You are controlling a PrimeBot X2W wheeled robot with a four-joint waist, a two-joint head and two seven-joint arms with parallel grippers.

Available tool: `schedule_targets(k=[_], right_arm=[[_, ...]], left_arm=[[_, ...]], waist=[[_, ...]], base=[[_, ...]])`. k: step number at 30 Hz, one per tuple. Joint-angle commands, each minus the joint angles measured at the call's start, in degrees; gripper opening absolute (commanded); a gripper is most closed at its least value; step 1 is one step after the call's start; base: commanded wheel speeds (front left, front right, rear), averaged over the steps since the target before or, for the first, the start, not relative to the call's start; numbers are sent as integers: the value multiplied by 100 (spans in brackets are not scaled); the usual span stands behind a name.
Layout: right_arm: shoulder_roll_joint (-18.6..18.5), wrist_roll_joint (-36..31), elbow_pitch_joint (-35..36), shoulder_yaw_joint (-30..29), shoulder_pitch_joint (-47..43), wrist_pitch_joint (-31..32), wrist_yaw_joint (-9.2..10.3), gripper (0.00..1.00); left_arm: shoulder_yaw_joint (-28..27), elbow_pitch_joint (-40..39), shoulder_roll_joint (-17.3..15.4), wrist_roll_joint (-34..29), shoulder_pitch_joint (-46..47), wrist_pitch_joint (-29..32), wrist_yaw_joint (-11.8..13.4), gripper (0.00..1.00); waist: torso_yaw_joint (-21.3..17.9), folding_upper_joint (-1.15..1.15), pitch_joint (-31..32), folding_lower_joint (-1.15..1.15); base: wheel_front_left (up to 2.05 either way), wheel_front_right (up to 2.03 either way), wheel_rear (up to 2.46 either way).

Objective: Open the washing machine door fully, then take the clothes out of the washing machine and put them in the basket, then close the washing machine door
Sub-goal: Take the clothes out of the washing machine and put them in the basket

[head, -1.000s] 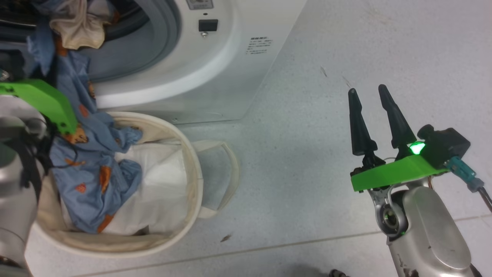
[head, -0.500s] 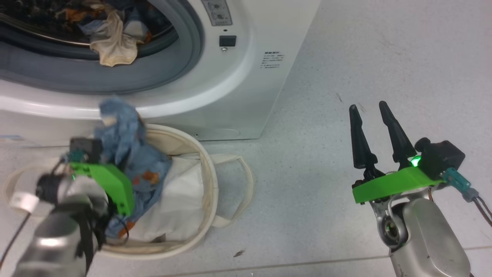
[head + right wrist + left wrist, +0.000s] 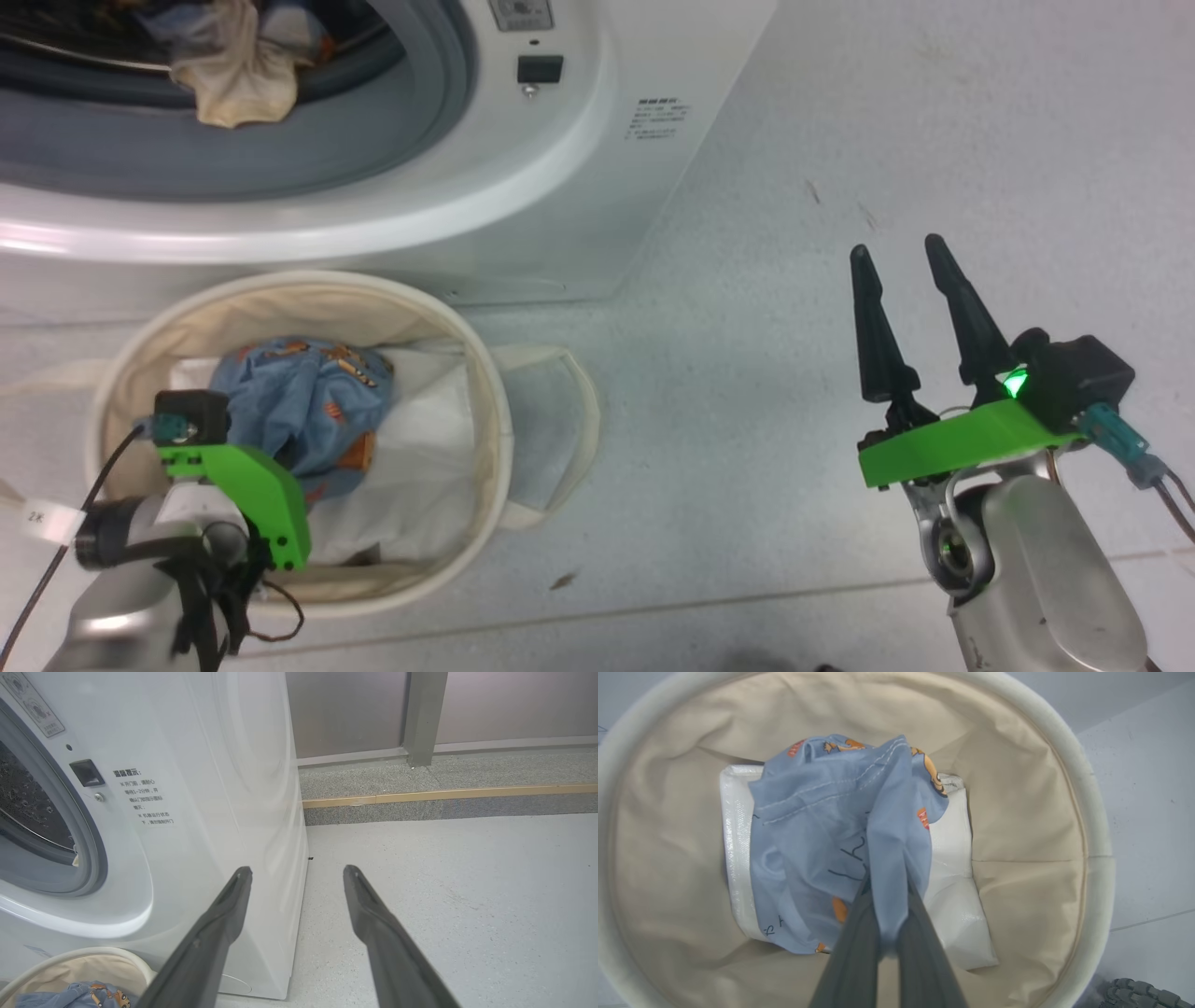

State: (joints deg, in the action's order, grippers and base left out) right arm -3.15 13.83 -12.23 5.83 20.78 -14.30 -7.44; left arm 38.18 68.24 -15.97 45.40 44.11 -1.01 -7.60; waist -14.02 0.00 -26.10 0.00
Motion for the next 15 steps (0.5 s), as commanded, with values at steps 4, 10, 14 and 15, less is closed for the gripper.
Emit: schedule_targets(k=[4,10,14,15], right_arm=[[27,-52,315,-7,92,-70,-5,100],[27,-46,370,-3,118,-70,-5,100],[27,-34,400,-8,146,-70,-5,100],[27,-28,405,-6,151,-70,-5,100]], left_arm=[[-136,208,-224,116,333,-2,11,0],[-127,413,-256,188,397,-30,11,0],[-113,494,-262,223,345,-53,11,29],[-112,504,-253,241,326,-46,11,88]], waist=[[-119,0,-424,0],[-190,0,-603,0],[-235,0,-613,0],[-239,0,-601,0]], base=[[0,0,0],[0,0,0],[0,0,0],[0,0,0]])
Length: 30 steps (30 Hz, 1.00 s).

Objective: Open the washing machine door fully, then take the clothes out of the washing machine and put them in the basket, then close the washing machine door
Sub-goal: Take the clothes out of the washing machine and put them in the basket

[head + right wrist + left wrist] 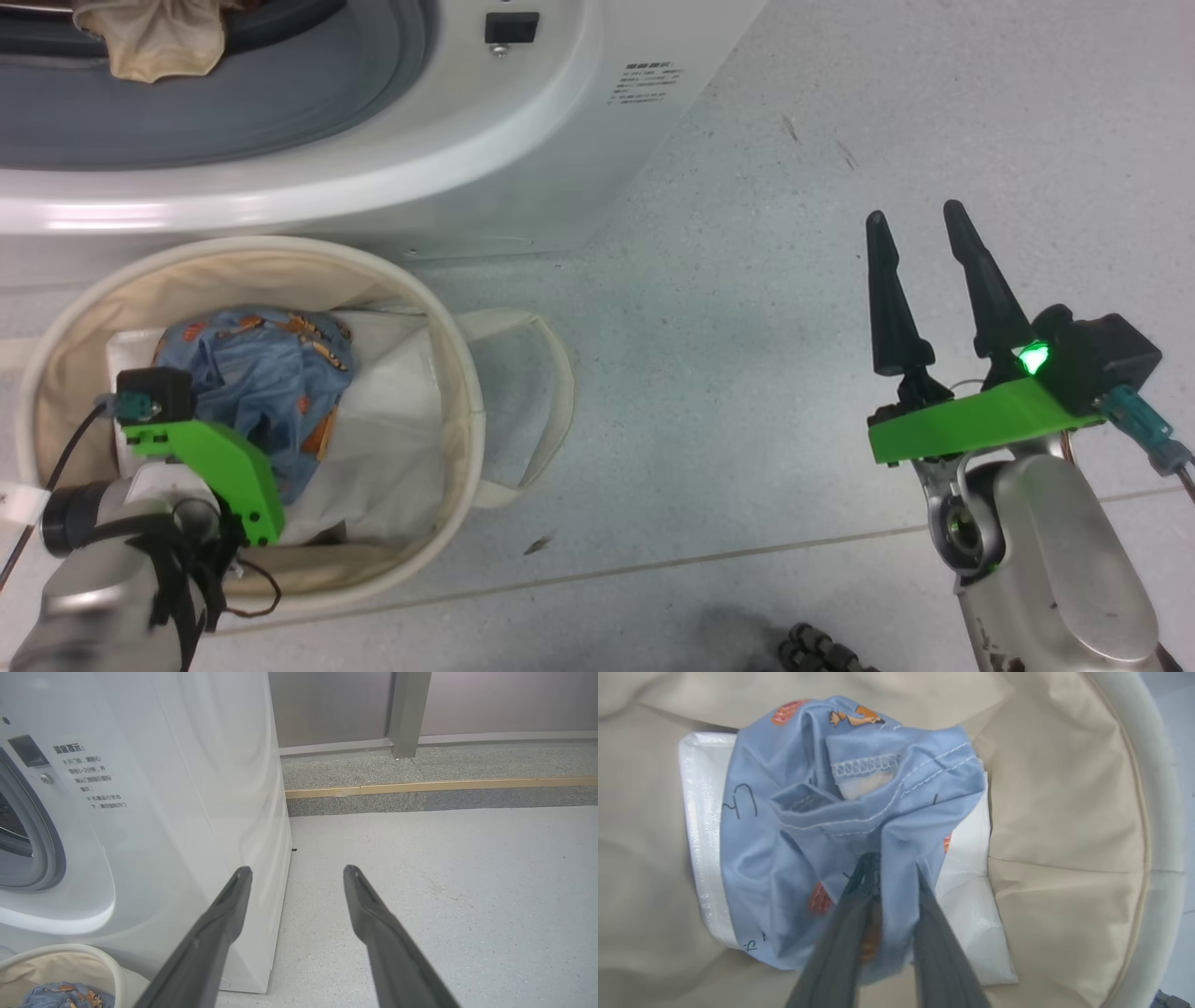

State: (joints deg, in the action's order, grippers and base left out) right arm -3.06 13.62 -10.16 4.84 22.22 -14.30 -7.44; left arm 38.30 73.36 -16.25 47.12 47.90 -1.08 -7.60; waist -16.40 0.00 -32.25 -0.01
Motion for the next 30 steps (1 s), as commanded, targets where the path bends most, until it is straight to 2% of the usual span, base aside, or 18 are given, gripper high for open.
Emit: schedule_targets(k=[1,11,17,21,25,30], right_arm=[[18,-3,196,91,7,-70,-5,100],[18,-12,-50,215,25,-70,-5,100],[18,56,-285,361,-34,-70,-5,100],[18,126,-455,457,-140,-70,-5,100],[18,185,-577,504,-275,-70,-5,100],[18,301,-676,627,-436,-70,-5,100]], left_arm=[[-118,-1,-212,85,-67,-45,11,100],[57,41,-198,-44,-139,-543,71,100],[-7,45,-368,-81,-59,-1194,269,100],[-192,-142,-502,-40,0,-1374,281,100],[-707,-1088,-831,-195,-61,-1388,466,100],[-1761,-2657,-1072,-624,-855,-1390,742,100]], waist=[[3,0,31,0],[243,0,597,0],[426,0,1180,0],[543,0,1560,0],[649,0,1878,0],[714,0,2205,0]], base=[[0,0,0],[0,0,0],[0,0,0],[0,0,0],[0,0,0],[0,0,0]])
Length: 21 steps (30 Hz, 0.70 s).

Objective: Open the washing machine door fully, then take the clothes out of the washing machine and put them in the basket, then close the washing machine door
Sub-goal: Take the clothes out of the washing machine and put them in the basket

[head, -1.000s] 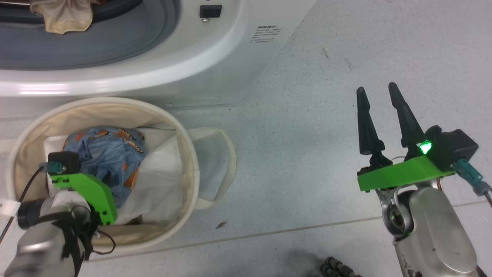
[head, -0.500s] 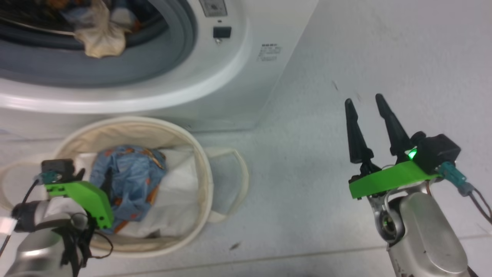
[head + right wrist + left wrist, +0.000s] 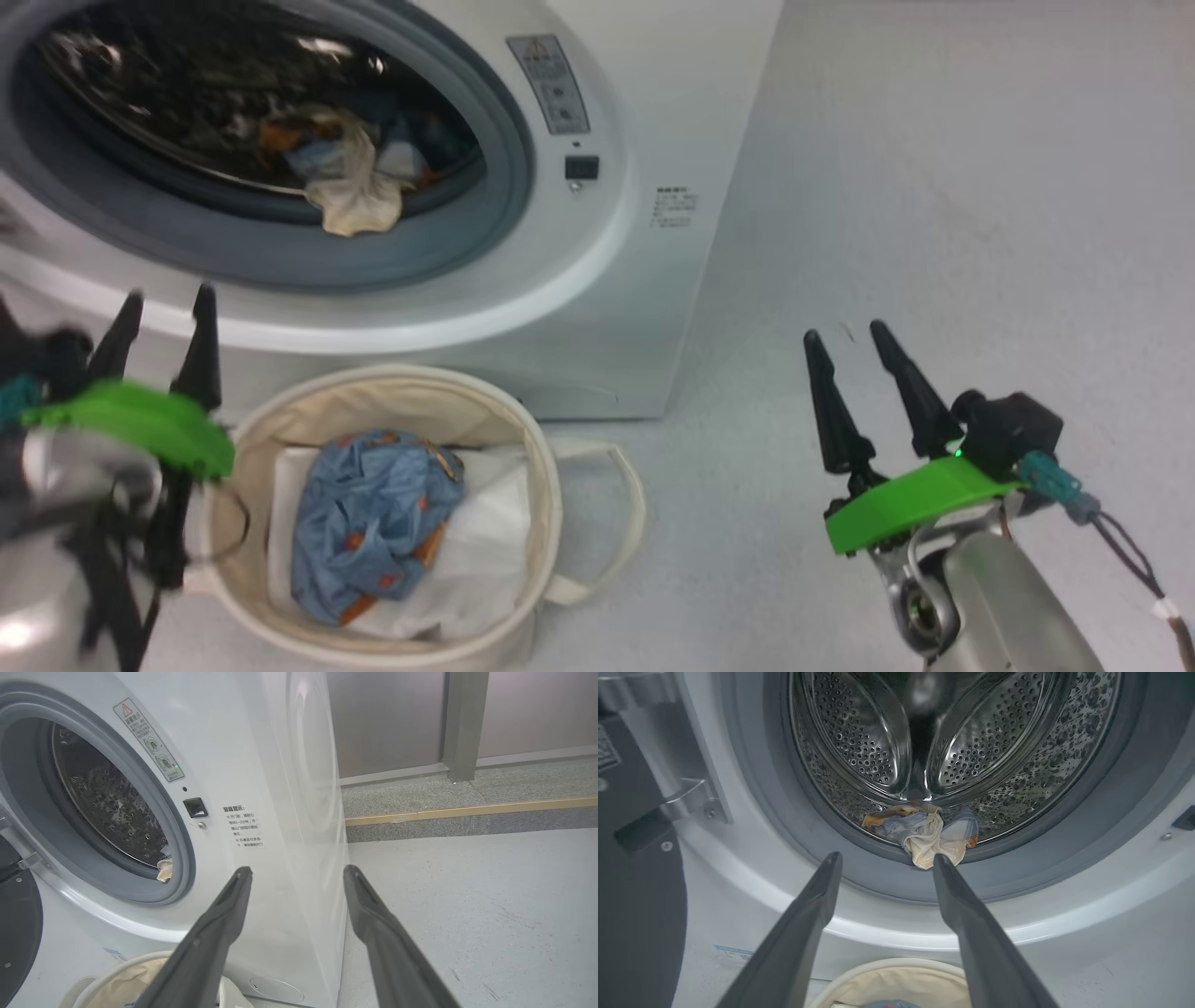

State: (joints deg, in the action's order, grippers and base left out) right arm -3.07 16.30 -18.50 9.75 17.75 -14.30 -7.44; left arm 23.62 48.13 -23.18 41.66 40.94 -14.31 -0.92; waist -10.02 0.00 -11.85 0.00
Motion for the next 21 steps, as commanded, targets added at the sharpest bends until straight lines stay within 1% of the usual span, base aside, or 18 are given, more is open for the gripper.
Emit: schedule_targets(k=[1,4,5,9,15,18,21], right_arm=[[19,54,147,152,-26,-70,-5,100],[19,73,97,185,-123,-70,-5,100],[19,73,97,185,-123,-70,-5,100],[19,82,44,216,-211,-70,-5,100],[19,112,-36,302,-324,-70,-5,100],[19,151,-84,391,-366,-70,-5,100],[19,202,-97,434,-385,-70,-5,100]], left_arm=[[-467,-411,-384,-183,-370,-67,122,100],[-881,-1158,-336,-465,-982,-68,242,100],[-881,-1158,-336,-465,-982,-68,242,100],[-1190,-1978,-229,-765,-1693,-68,372,100],[-1364,-2892,-73,-980,-2557,-68,588,100],[-1436,-3231,-55,-1005,-2933,-68,730,100],[-1493,-3497,-78,-960,-3222,-56,814,100]], waist=[[91,0,226,0],[126,0,381,0],[126,0,381,0],[156,0,573,0],[143,0,877,0],[99,0,1001,0],[59,0,1051,0]], base=[[0,0,0],[0,0,0],[0,0,0],[0,0,0],[0,0,0],[0,0,0],[0,0,0]])
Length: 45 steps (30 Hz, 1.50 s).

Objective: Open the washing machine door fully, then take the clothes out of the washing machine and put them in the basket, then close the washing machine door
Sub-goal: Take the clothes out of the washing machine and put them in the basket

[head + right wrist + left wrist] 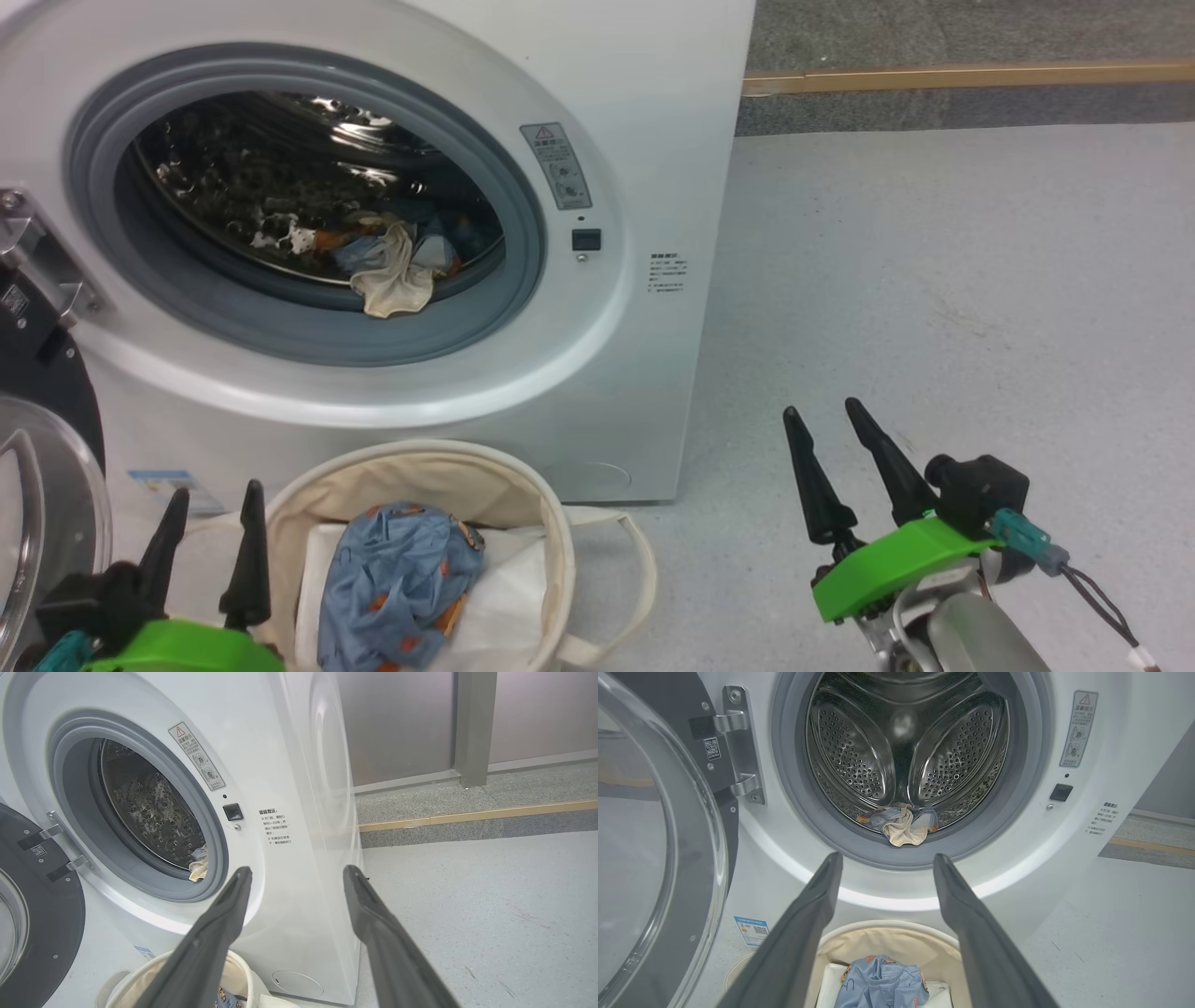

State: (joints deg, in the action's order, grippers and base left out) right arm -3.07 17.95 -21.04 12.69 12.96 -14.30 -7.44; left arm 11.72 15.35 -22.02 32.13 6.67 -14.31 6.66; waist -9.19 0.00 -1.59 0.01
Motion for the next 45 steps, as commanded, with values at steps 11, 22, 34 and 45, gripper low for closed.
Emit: schedule_targets(k=[11,22,34,45], right_arm=[[19,54,129,199,77,-70,-5,100],[19,-3,119,153,65,-70,-5,100],[19,-1,149,147,110,-70,-5,100],[19,-6,170,133,127,-70,-5,100]], left_arm=[[-462,-623,-476,152,-232,64,32,100],[-315,-639,-606,119,-197,159,-100,100],[-165,-580,-544,126,-72,210,-136,100],[-64,-423,-557,93,104,233,-155,100]], waist=[[-169,0,60,-1],[-196,0,66,-1],[-257,0,-10,-1],[-321,0,-81,-1]], base=[[0,0,0],[0,0,0],[0,0,0],[0,0,0]])
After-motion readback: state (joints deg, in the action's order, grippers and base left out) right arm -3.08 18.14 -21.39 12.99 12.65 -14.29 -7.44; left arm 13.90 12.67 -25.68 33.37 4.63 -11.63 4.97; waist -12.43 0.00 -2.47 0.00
